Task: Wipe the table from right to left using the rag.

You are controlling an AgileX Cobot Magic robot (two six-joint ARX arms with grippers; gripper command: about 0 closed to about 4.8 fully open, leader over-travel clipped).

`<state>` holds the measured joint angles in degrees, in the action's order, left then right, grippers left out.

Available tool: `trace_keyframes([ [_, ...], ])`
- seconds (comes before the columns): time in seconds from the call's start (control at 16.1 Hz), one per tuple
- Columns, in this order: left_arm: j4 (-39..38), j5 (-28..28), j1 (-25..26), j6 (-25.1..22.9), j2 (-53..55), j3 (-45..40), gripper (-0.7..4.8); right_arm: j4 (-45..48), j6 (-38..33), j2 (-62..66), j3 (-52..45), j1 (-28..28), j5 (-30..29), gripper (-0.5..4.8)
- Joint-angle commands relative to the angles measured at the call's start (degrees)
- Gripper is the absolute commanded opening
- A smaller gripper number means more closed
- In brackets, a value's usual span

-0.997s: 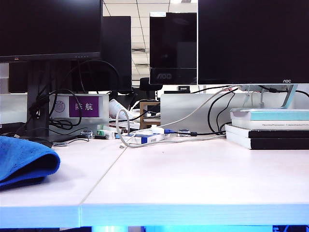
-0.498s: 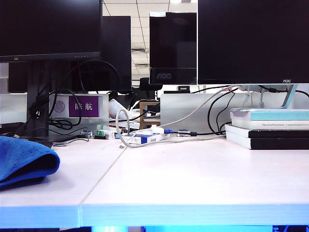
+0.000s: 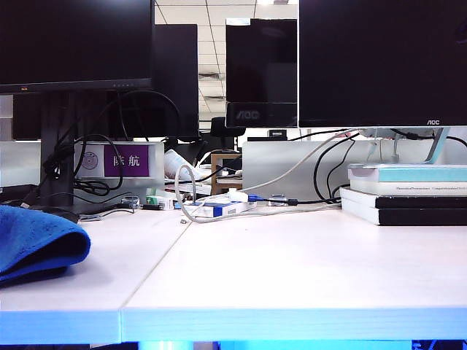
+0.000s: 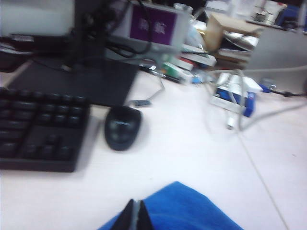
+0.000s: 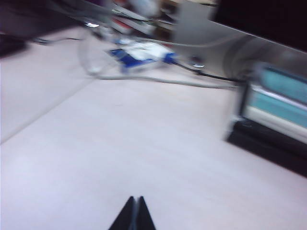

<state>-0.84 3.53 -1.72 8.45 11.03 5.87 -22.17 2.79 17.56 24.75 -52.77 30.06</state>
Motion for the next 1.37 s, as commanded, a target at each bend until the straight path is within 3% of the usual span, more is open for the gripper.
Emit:
trace_keyframes([
  [0.06,5.27,1.77,-0.09,-1.18,0.04,-1.66,-0.05,-1.57,-2.8,-1.44,0.2,-0.13,-1.99,0.0],
  [0.5,5.09,2.75,-0.13,-4.13,-0.57,-2.6,-0.05,-1.6,-2.8,-1.42,0.2,-0.15,-1.68,0.0],
  [0.75,3.67,2.84,0.22,-4.13,-7.98,-4.37,-0.05,-1.62,-2.8,-1.44,0.2,-0.13,-1.68,0.0],
  [0.93,-1.49,2.97,2.08,-4.37,-10.97,-5.38,-0.05,-1.64,-2.8,-1.44,0.2,-0.13,-1.68,0.0],
  [1.12,-7.96,2.95,3.52,-12.02,-10.97,-5.38,-0.05,-1.62,-2.8,-1.46,0.2,-0.13,-1.68,0.0],
  [1.37,-9.38,0.92,3.48,-13.79,-10.97,-5.4,-0.05,-1.64,-2.8,-1.46,0.2,-0.13,-1.68,0.0],
])
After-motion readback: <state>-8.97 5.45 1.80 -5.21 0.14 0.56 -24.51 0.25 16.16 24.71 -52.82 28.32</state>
